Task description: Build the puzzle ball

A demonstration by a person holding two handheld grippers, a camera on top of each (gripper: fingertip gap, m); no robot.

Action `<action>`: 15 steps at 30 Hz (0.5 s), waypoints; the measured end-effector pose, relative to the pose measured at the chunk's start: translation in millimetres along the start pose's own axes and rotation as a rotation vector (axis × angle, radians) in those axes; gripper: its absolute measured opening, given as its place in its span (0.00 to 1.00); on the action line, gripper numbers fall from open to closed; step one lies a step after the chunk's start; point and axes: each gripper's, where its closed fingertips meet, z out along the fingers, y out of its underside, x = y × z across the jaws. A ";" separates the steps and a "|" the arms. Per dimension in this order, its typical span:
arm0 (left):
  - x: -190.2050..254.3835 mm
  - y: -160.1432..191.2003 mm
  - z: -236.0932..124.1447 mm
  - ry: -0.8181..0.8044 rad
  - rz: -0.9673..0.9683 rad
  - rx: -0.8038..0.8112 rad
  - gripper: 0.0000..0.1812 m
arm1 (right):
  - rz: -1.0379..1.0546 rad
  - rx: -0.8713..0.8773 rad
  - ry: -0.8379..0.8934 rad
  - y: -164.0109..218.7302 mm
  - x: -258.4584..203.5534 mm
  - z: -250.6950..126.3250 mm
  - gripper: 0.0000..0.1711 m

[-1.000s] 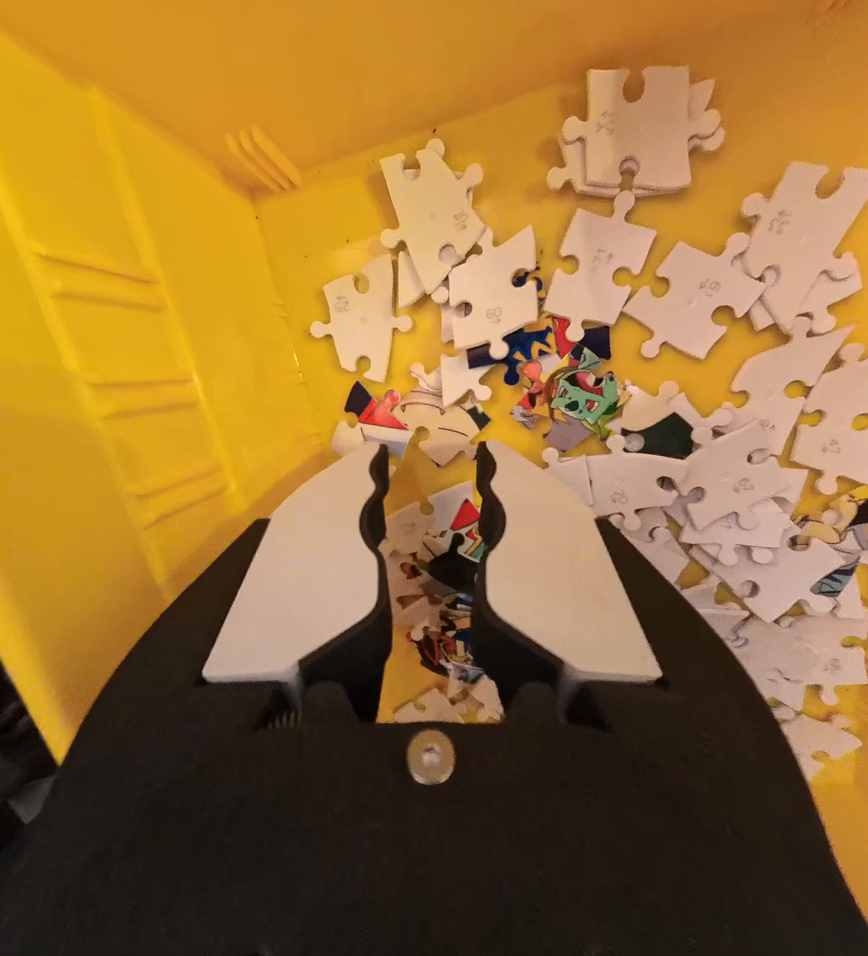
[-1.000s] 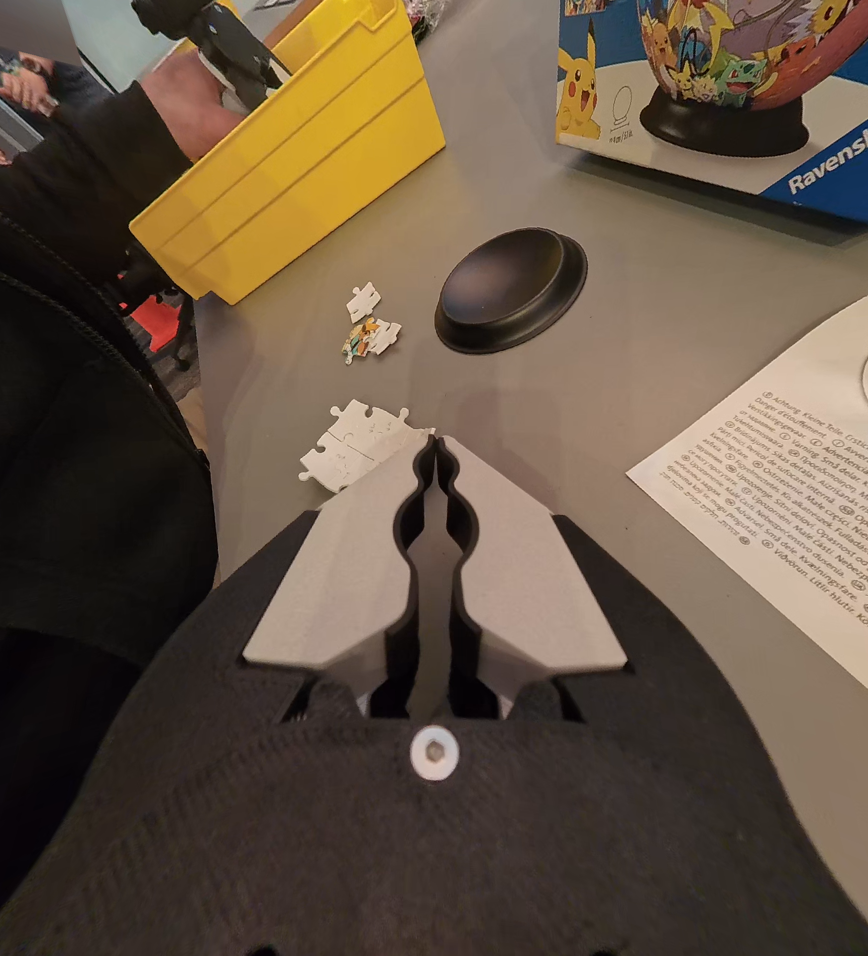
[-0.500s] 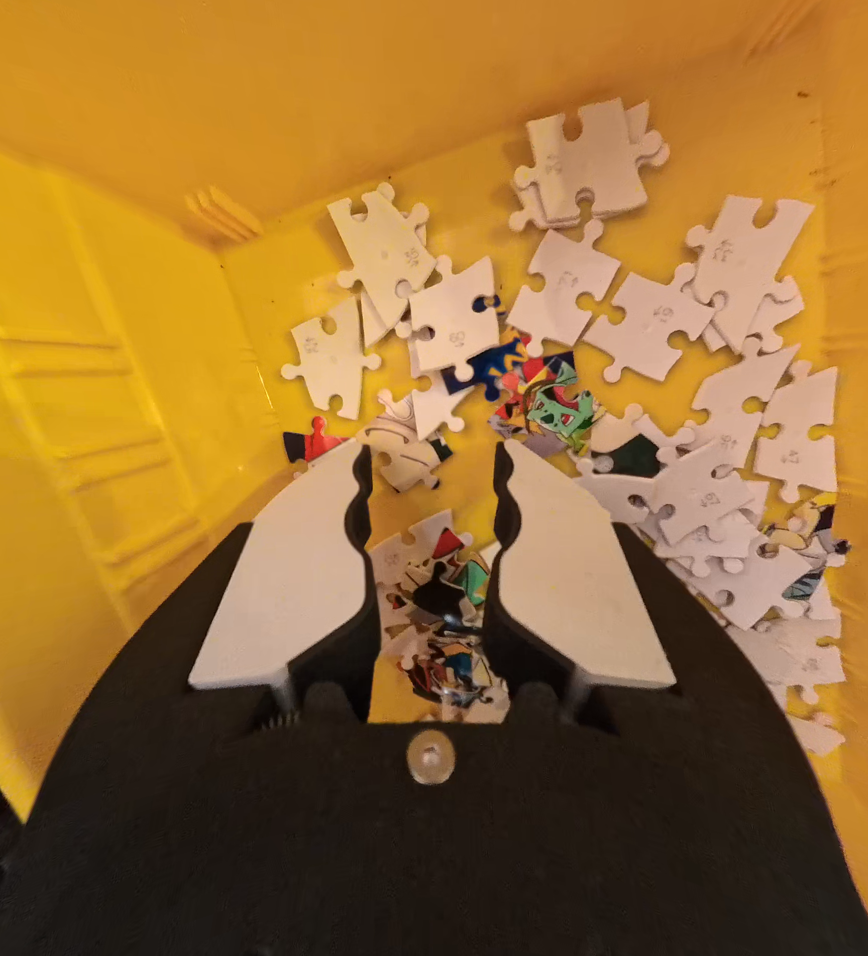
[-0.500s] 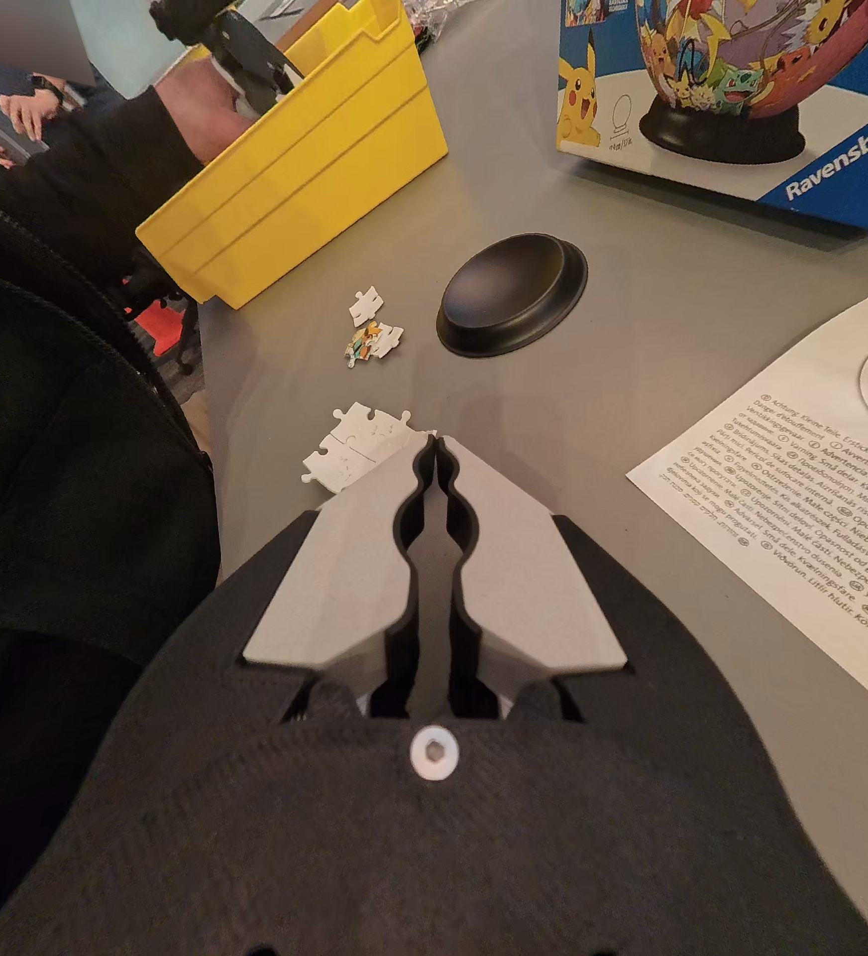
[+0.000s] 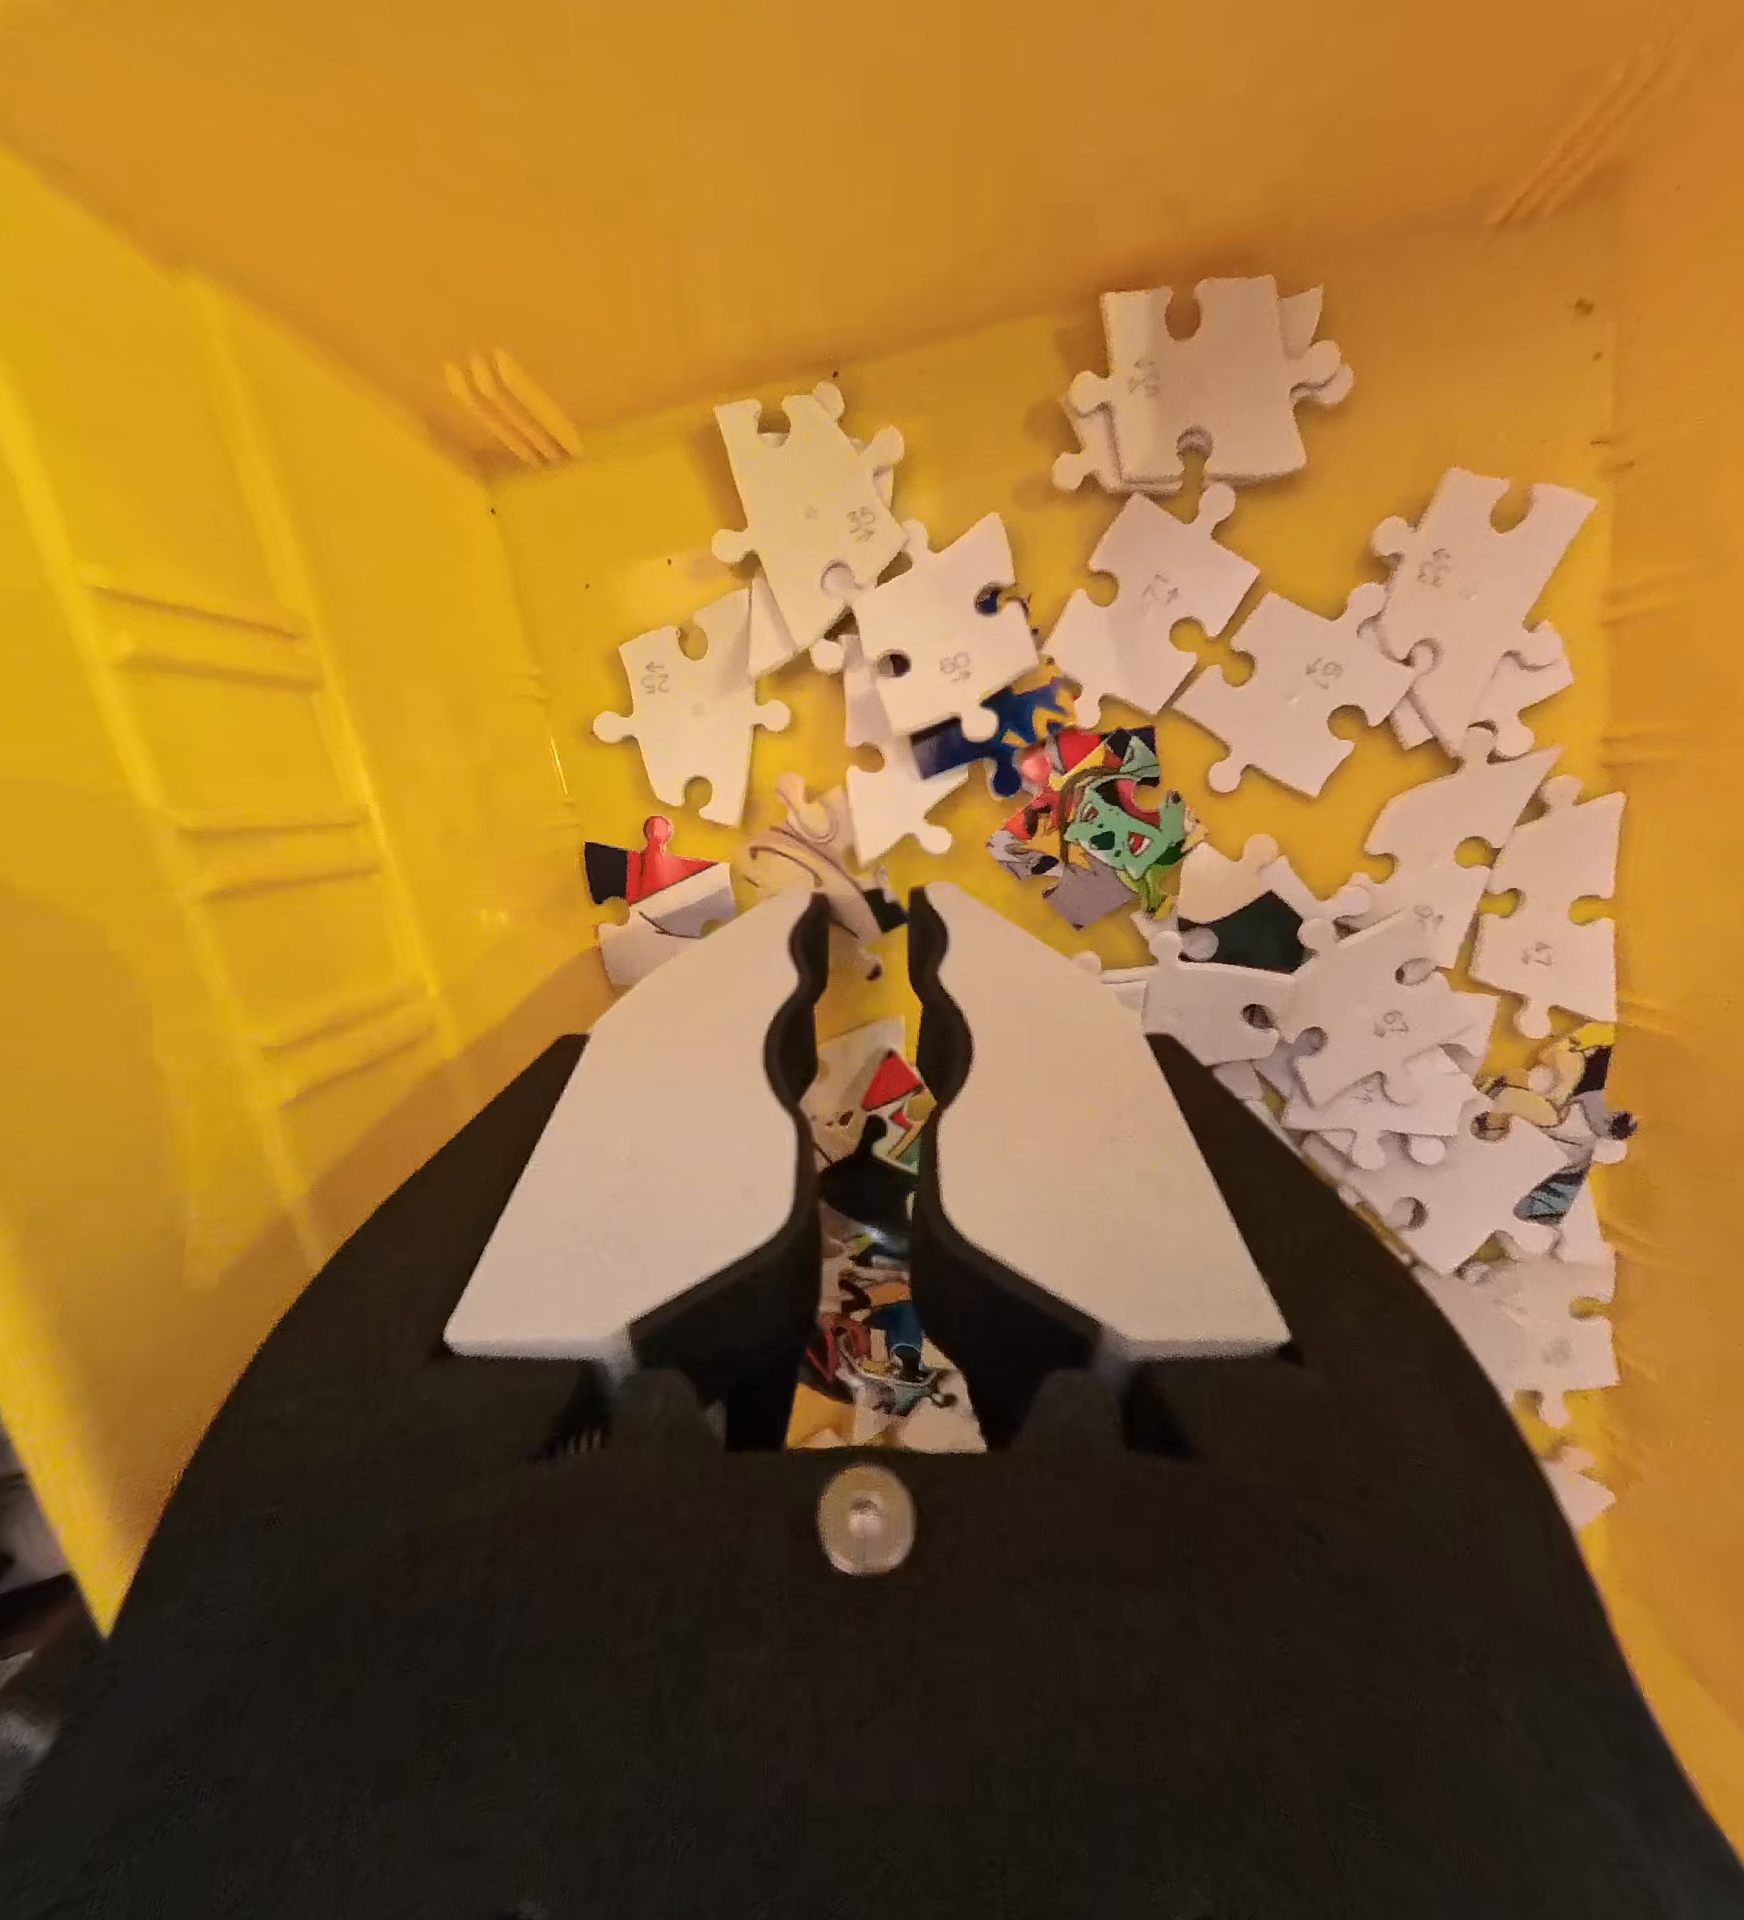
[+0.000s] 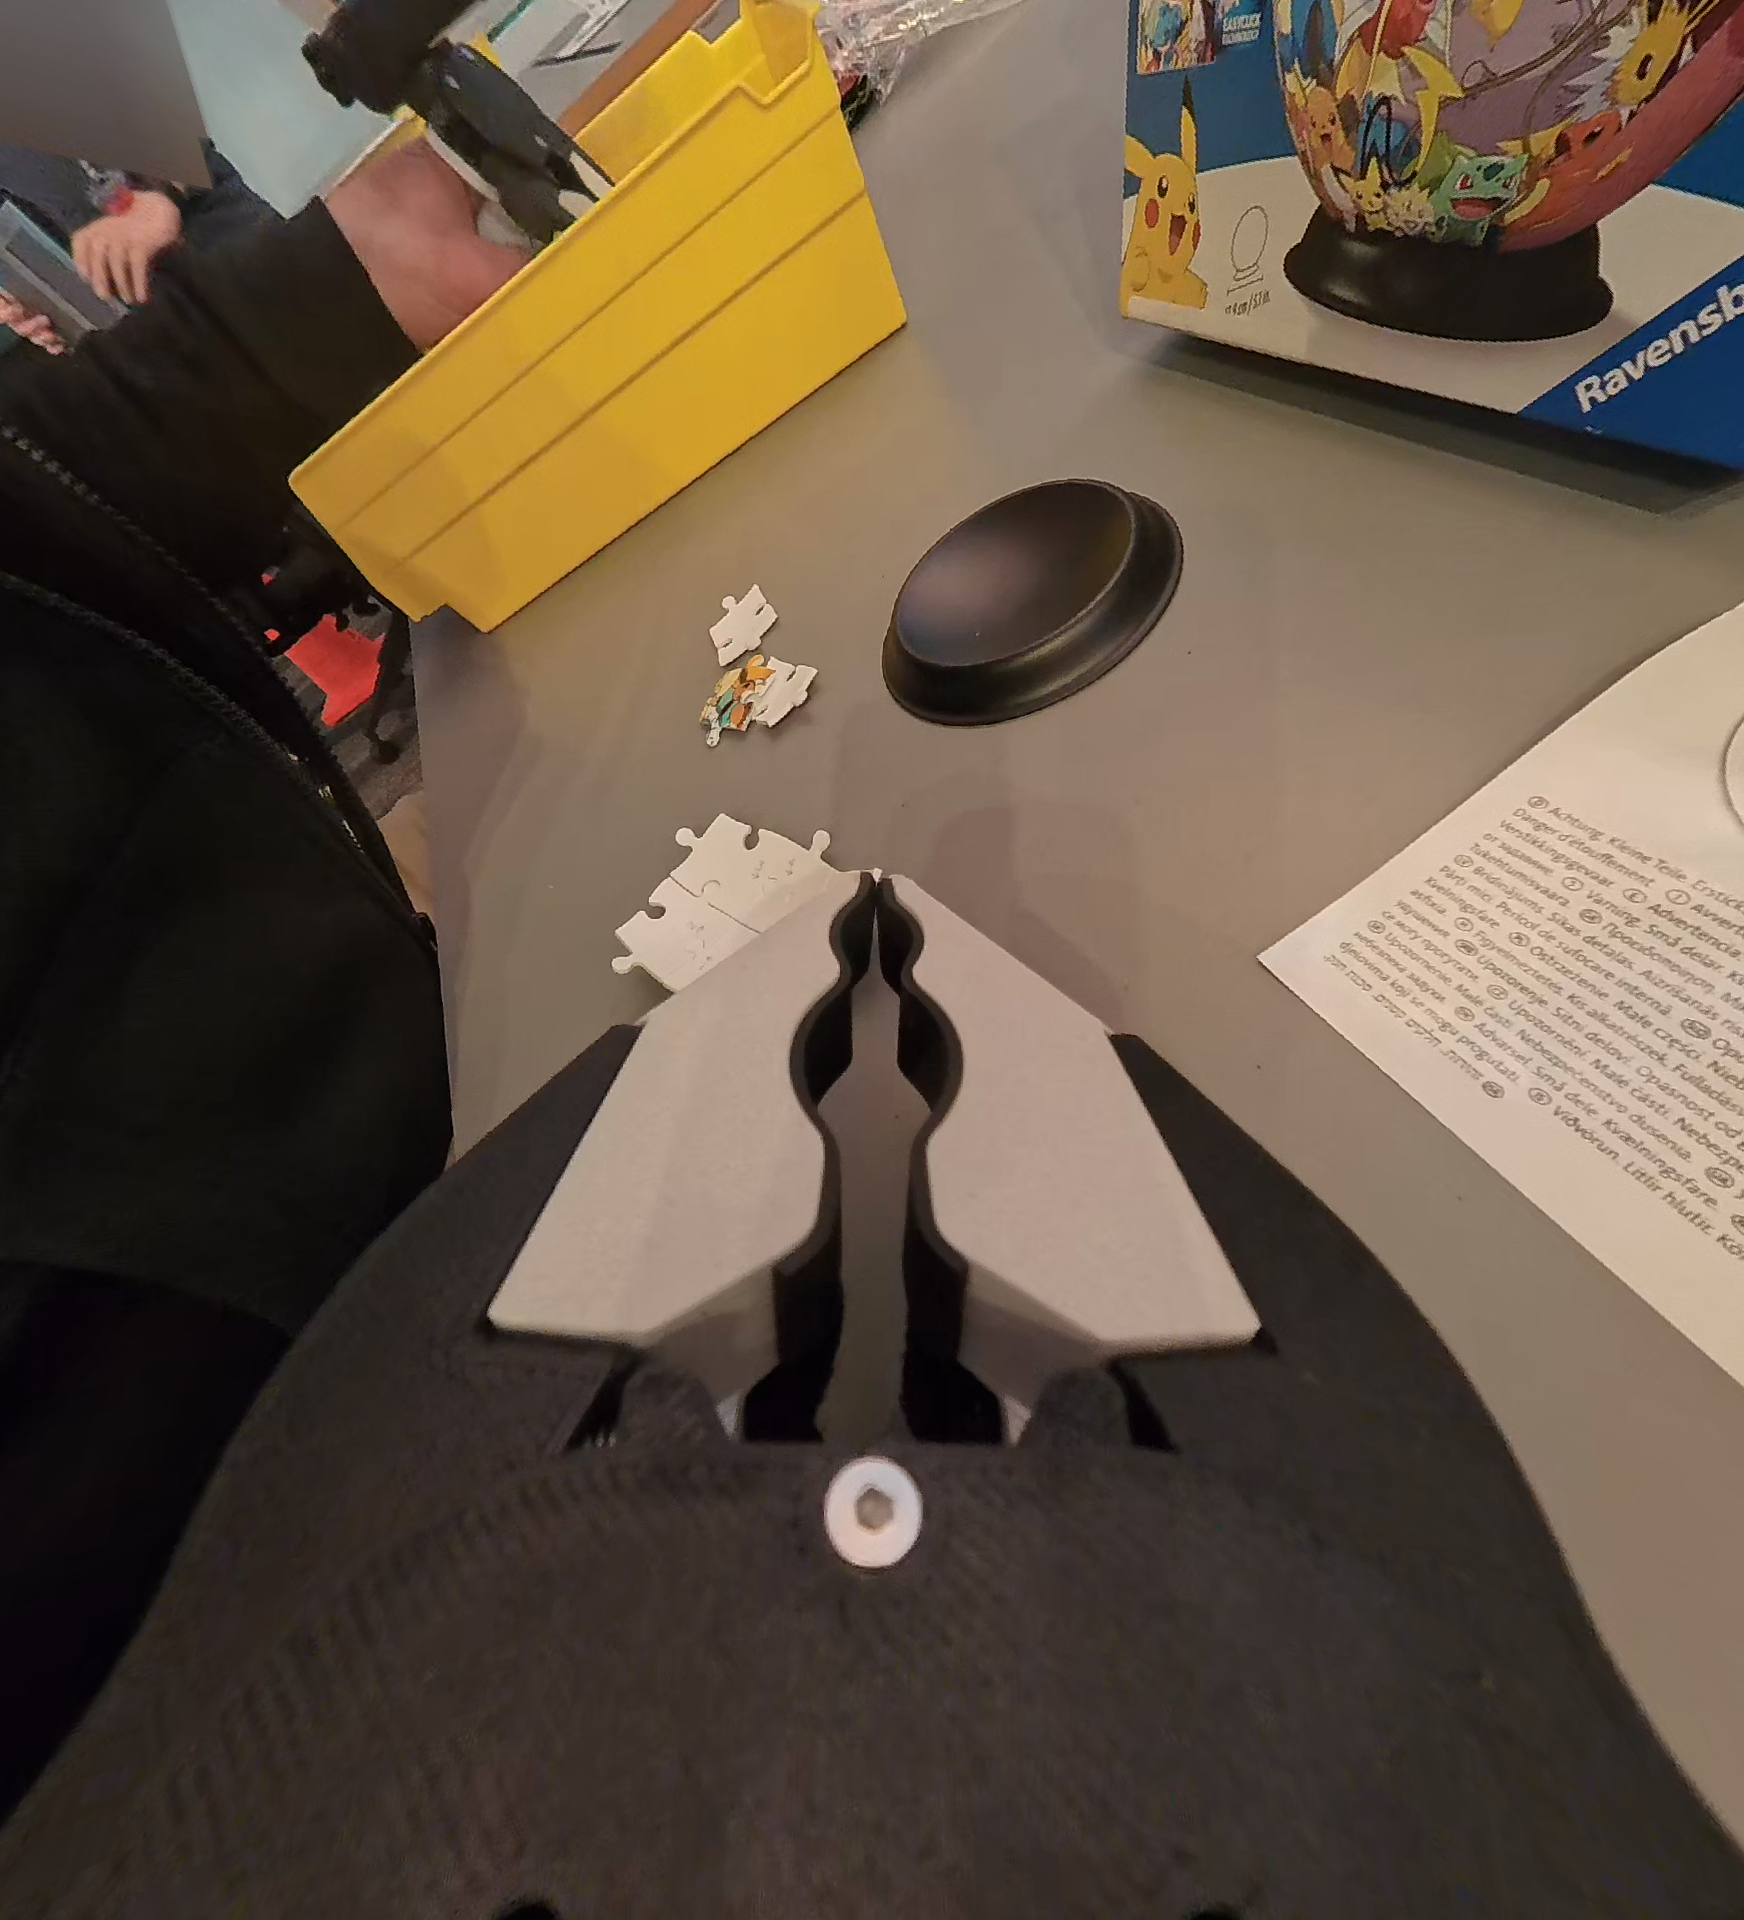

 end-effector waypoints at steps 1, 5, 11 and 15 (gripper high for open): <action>-0.2 -2.3 -3.0 0.008 -0.018 0.019 0.05 | 0.000 0.000 0.000 0.0 0.0 0.0 0.00; -9.4 -3.6 -10.0 -0.012 -0.057 0.052 0.02 | 0.000 0.002 -0.001 -0.3 -0.2 -0.3 0.00; -18.2 -1.5 -16.0 -0.045 -0.133 0.070 0.01 | -0.001 0.005 -0.002 -0.7 -0.3 -0.6 0.00; -17.5 -1.4 -19.4 -0.007 -0.186 0.096 0.01 | 0.000 0.008 -0.004 -1.0 -0.5 -0.9 0.00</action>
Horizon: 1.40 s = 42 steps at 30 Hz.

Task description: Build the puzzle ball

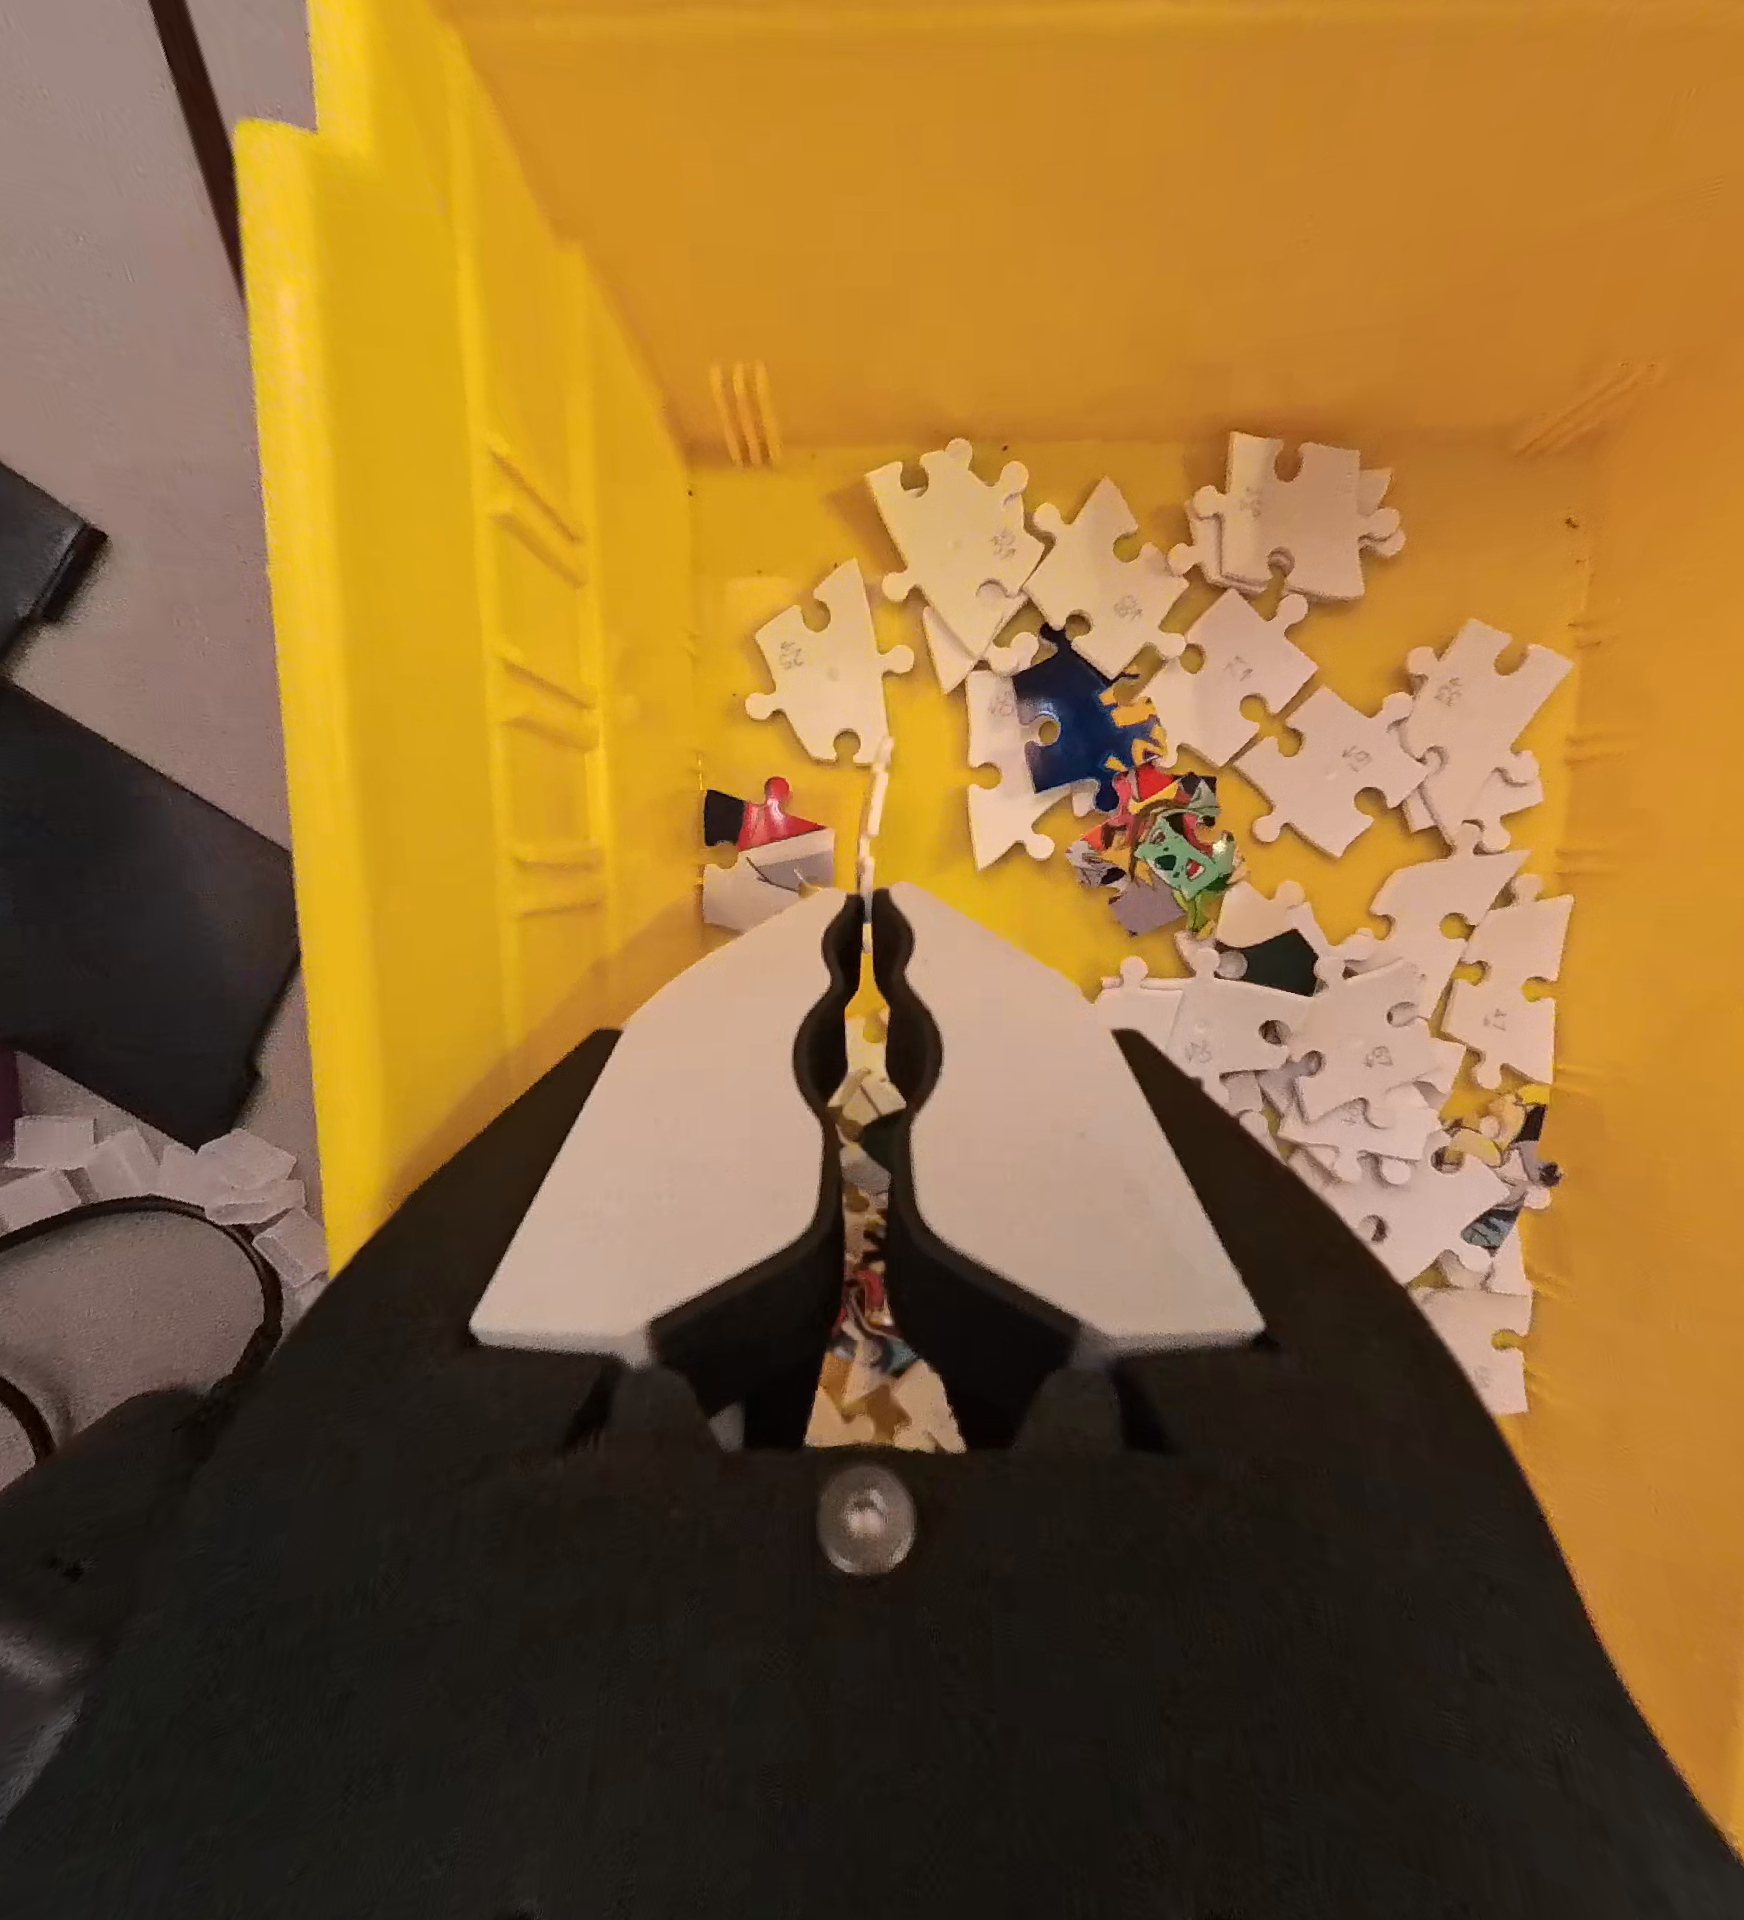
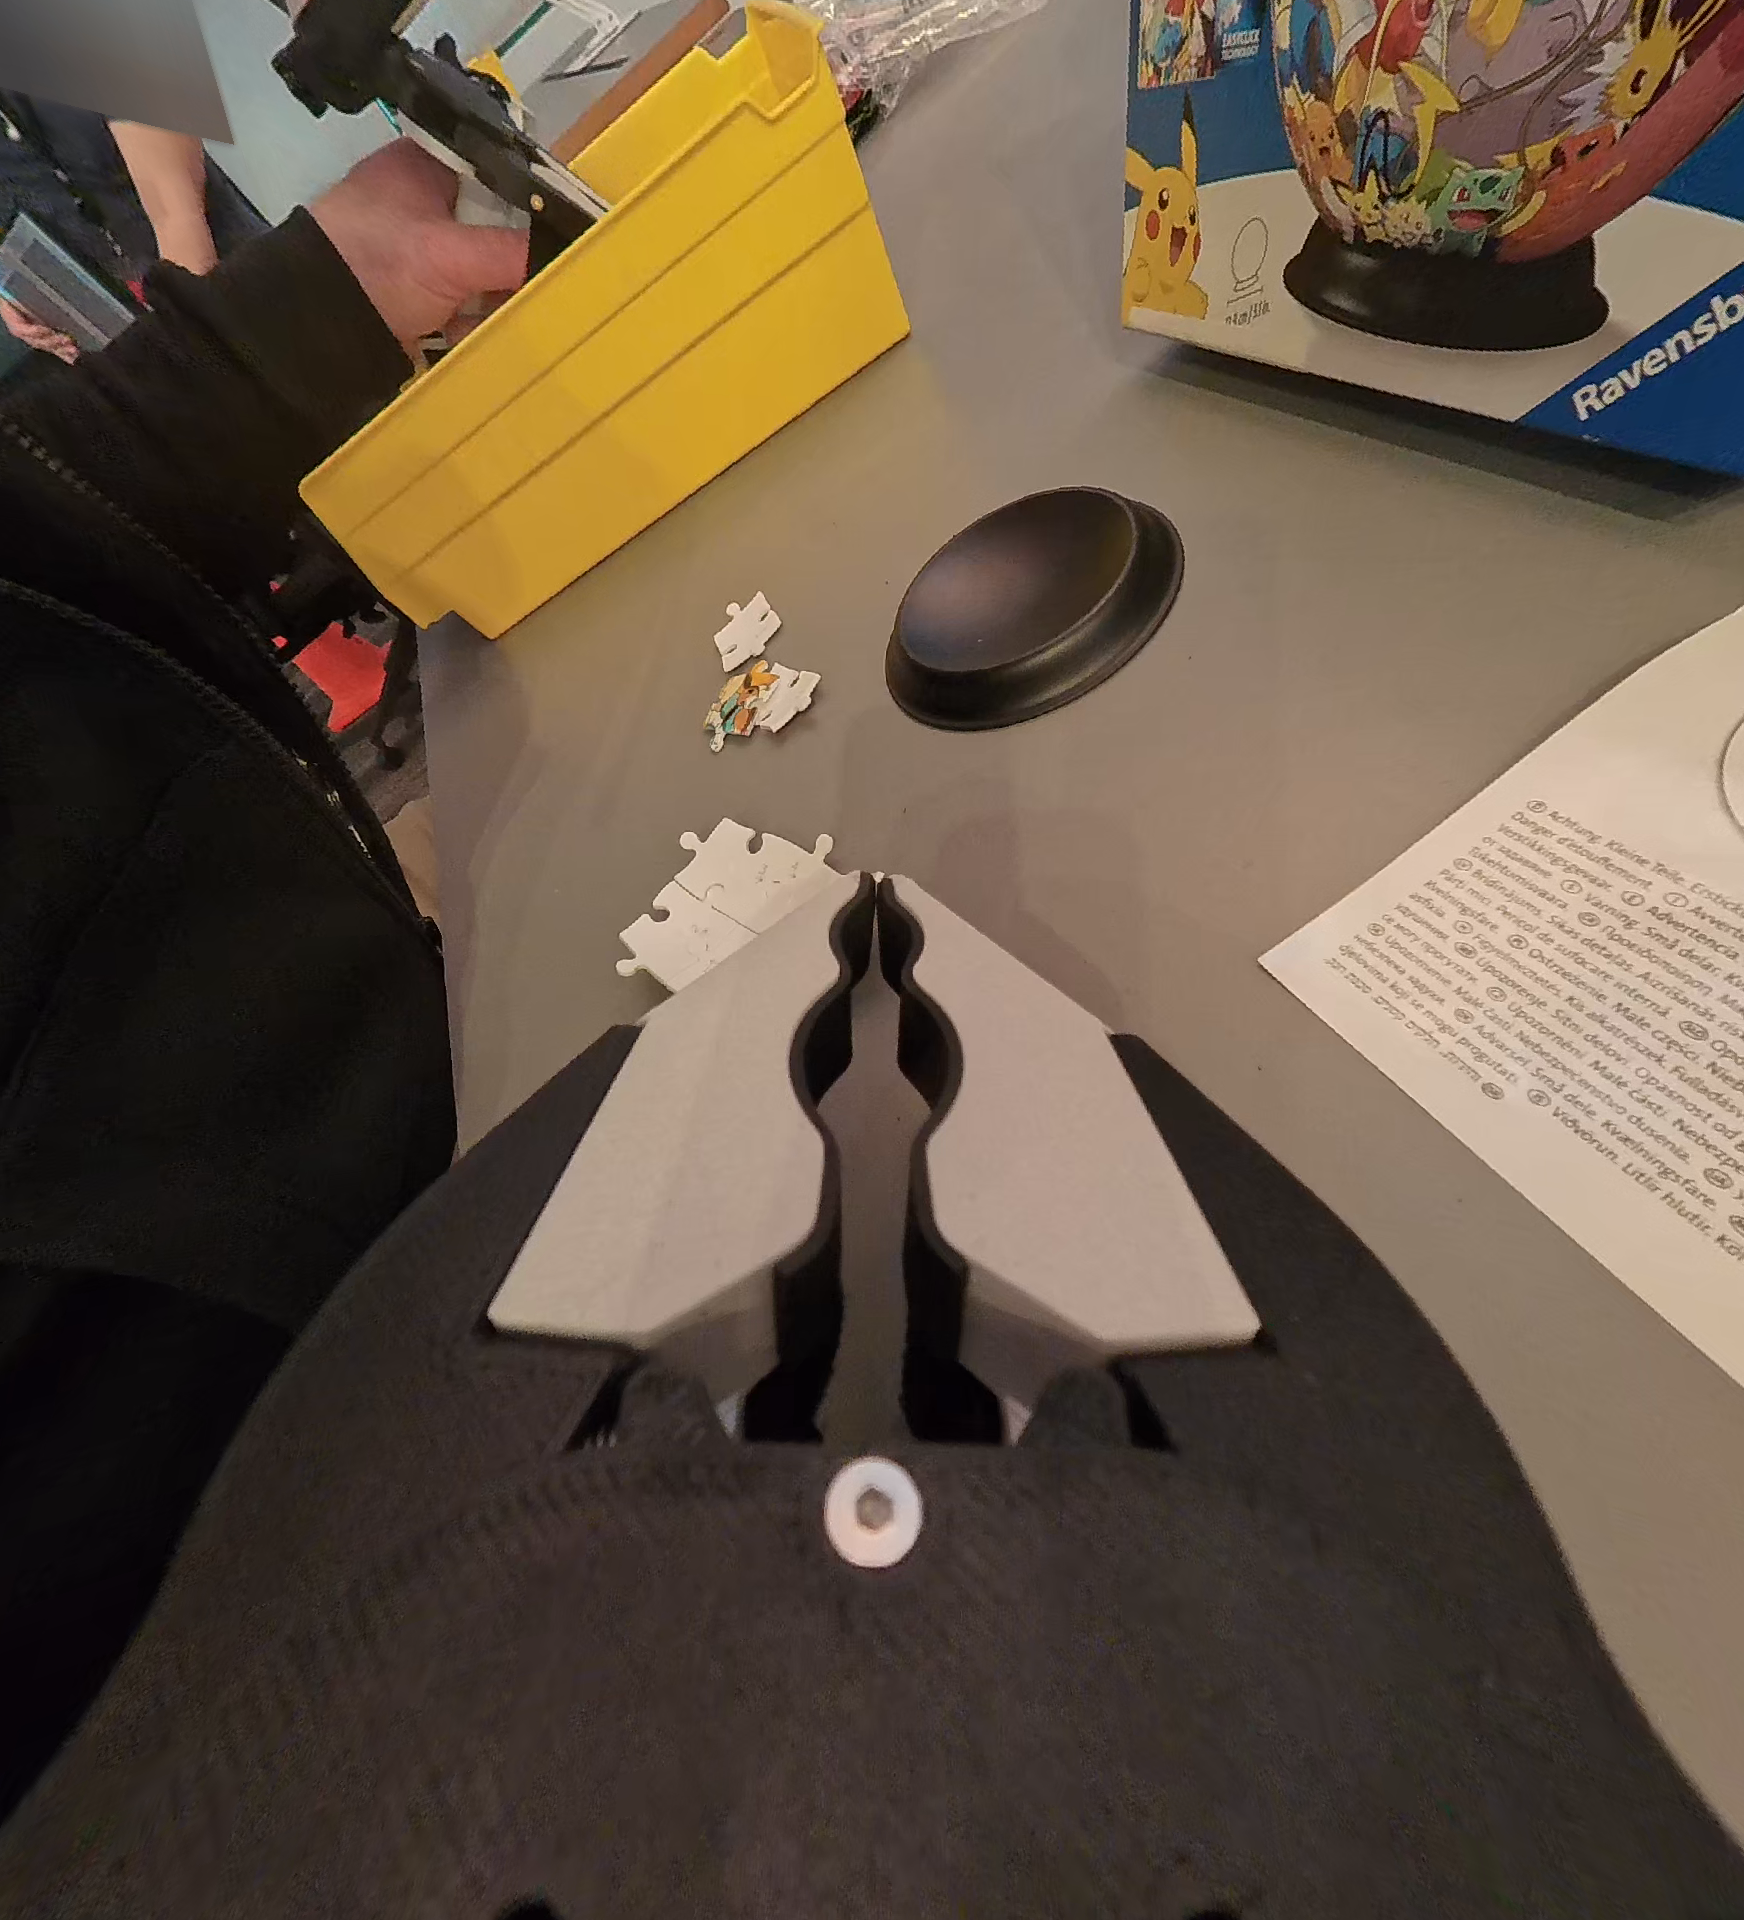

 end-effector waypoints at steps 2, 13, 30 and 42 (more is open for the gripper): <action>4.2 0.4 -0.3 0.027 -0.012 0.000 0.01 | 0.001 0.001 -0.002 -0.2 -0.1 -0.2 0.00; 39.9 -4.3 8.9 0.160 0.053 -0.038 0.16 | -0.001 0.005 -0.003 -0.7 -0.4 -0.6 0.00; -14.0 5.8 20.4 -0.241 0.164 -0.172 0.20 | 0.002 0.020 -0.012 -2.6 -1.3 -2.1 0.00; -11.0 2.6 20.9 -0.234 0.077 -0.087 0.28 | 0.002 0.032 -0.020 -4.0 -2.2 -3.7 0.00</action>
